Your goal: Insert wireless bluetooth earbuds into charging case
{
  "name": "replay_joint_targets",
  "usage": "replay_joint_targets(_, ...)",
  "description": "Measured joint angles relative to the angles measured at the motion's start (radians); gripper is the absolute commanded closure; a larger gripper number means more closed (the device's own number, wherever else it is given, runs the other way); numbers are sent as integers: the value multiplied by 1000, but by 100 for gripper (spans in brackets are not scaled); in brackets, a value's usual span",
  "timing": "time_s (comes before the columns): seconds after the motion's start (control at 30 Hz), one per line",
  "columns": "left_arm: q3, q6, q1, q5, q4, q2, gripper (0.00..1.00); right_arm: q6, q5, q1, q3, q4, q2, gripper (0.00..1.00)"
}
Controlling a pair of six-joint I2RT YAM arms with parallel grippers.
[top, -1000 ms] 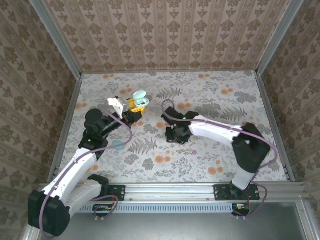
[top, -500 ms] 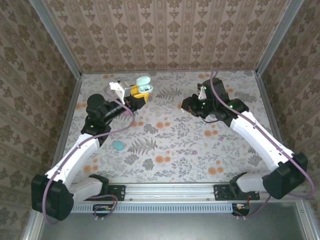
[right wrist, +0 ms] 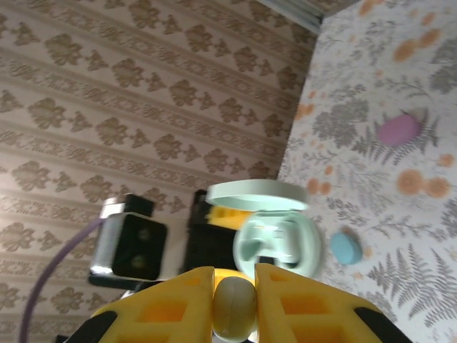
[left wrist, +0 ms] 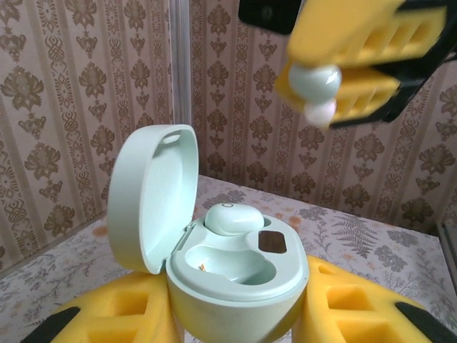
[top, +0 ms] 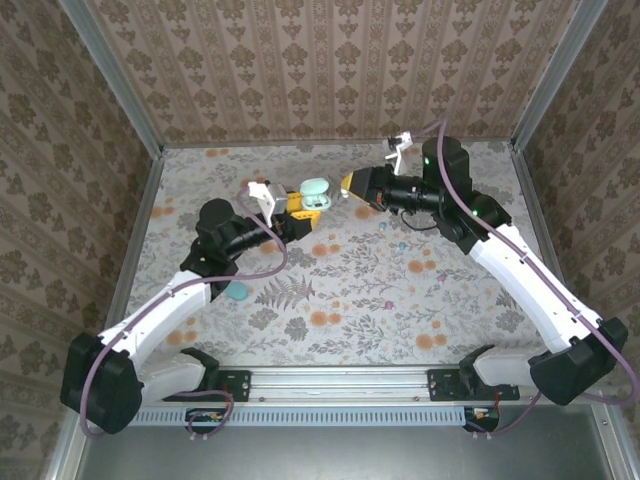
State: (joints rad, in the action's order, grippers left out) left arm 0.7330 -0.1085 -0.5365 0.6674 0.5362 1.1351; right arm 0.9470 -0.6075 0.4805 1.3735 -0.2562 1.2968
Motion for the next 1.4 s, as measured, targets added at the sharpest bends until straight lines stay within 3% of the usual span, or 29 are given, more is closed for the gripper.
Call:
replay_joint_targets(0.57,16,5,-1,2,56,92,66,-39,46,80,101,3,209,78)
replay_joint_targets(1.4,40,-3,0,2,62,114,66,-159,126,113,179,-133,231,72)
